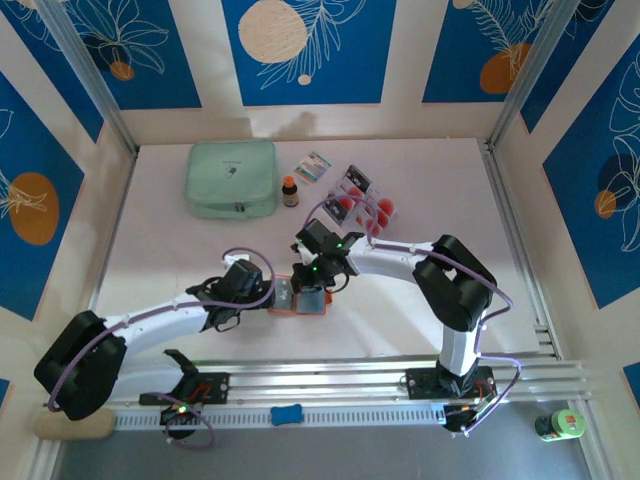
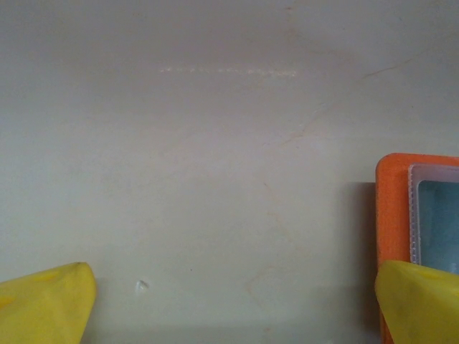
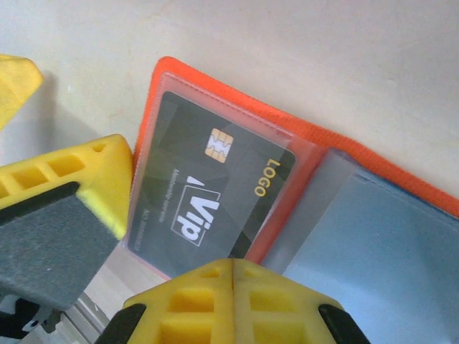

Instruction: Put the credit cards into the card holder

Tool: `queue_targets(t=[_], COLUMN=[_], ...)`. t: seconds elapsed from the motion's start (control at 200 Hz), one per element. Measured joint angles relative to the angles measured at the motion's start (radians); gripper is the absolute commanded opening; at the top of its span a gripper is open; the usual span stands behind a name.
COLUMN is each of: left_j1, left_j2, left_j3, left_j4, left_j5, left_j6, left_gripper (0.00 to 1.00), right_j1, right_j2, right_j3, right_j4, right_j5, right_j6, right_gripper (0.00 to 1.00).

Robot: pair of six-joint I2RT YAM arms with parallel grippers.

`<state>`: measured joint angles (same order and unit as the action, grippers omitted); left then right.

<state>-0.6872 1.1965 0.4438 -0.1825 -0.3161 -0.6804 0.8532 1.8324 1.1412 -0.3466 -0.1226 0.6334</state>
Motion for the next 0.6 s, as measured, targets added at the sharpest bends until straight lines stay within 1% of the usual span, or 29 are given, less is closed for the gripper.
queue_targets(t=[0.6], left_j1=[0.003], left_j2=[-0.005], left_j3=[0.000], left_j4=[-0.035], left_j5=[-0.021], left_j6=[-0.031], left_gripper=[1.00], right_j1=[0.020], right_j2=[0.042], right_j3=[0.003], right_j4=[-0.010], right_j5=[0.007], right_j6=[-0.002], right_gripper=[0.00])
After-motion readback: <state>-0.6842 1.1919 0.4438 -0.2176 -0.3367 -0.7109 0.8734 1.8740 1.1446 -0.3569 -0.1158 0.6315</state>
